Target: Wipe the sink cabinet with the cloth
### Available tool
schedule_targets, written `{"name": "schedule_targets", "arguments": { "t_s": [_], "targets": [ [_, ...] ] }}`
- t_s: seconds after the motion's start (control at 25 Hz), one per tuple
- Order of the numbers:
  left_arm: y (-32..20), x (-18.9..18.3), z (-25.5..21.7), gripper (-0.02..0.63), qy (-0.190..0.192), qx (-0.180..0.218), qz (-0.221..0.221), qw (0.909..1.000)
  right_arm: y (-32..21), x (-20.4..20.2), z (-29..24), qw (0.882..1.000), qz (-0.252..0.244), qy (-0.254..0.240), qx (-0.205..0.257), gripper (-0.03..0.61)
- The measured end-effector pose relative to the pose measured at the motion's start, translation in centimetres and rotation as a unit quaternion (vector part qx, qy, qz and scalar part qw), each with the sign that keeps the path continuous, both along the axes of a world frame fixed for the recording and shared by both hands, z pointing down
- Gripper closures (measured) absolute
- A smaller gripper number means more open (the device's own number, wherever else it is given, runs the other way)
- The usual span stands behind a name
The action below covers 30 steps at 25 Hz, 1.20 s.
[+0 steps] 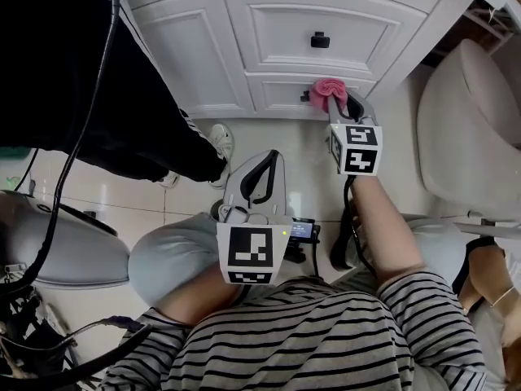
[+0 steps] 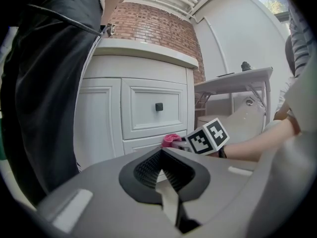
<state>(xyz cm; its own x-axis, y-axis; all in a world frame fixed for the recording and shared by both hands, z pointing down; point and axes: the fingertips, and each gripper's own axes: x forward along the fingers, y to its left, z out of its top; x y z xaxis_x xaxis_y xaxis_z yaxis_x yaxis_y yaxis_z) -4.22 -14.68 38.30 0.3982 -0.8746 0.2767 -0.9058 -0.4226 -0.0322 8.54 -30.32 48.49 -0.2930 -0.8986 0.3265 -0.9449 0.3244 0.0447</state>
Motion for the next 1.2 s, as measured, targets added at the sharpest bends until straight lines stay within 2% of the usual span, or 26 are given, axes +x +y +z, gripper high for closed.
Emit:
{"name": "schedule_targets", "arguments": {
  "t_s": [0.16, 0.24, 0.32, 0.4, 0.52, 0.6, 0.72, 0.88, 1.2],
  "targets": [
    [0.2, 0.4, 0.2, 0.618, -0.003, -0.002, 0.002, 1.0000, 0.3, 6.8, 1.0, 0.997, 0.082, 0.001, -0.016, 0.494],
    [0.4, 0.4, 0.0, 0.618, -0.002, -0.001, 0.001, 1.0000, 1.0, 7.6, 1.0, 0.994, 0.105, -0.013, -0.020, 0.495],
    [0.5, 0.4, -0.2, 0.618, 0.004, 0.000, 0.001, 1.0000, 1.8, 4.6, 0.9, 0.997, 0.075, -0.025, -0.014, 0.497],
    [0.5, 0.4, -0.5, 0.618, 0.007, 0.002, 0.002, 1.0000, 2.6, -1.5, 1.3, 1.000, 0.000, -0.026, -0.010, 0.497],
    [0.6, 0.2, -0.6, 0.618, 0.005, 0.006, 0.004, 1.0000, 3.0, -10.6, 3.5, 0.995, -0.098, -0.006, -0.015, 0.497],
    [0.7, -0.2, -0.5, 0.618, 0.006, 0.006, 0.000, 1.0000, 2.5, -14.3, 5.6, 0.991, -0.128, 0.012, -0.022, 0.497],
    [0.6, -1.1, -0.5, 0.618, 0.008, 0.005, -0.010, 0.9999, 1.4, -16.5, 8.3, 0.989, -0.139, 0.038, -0.042, 0.497],
    [0.2, -1.4, -0.2, 0.618, 0.009, 0.003, -0.013, 0.9999, -0.4, -13.5, 11.4, 0.991, -0.096, 0.057, -0.072, 0.497],
    [0.0, 0.2, 0.1, 0.618, 0.009, -0.001, 0.002, 1.0000, -0.6, -0.7, 13.0, 0.993, 0.019, 0.064, -0.097, 0.495]
  ]
}}
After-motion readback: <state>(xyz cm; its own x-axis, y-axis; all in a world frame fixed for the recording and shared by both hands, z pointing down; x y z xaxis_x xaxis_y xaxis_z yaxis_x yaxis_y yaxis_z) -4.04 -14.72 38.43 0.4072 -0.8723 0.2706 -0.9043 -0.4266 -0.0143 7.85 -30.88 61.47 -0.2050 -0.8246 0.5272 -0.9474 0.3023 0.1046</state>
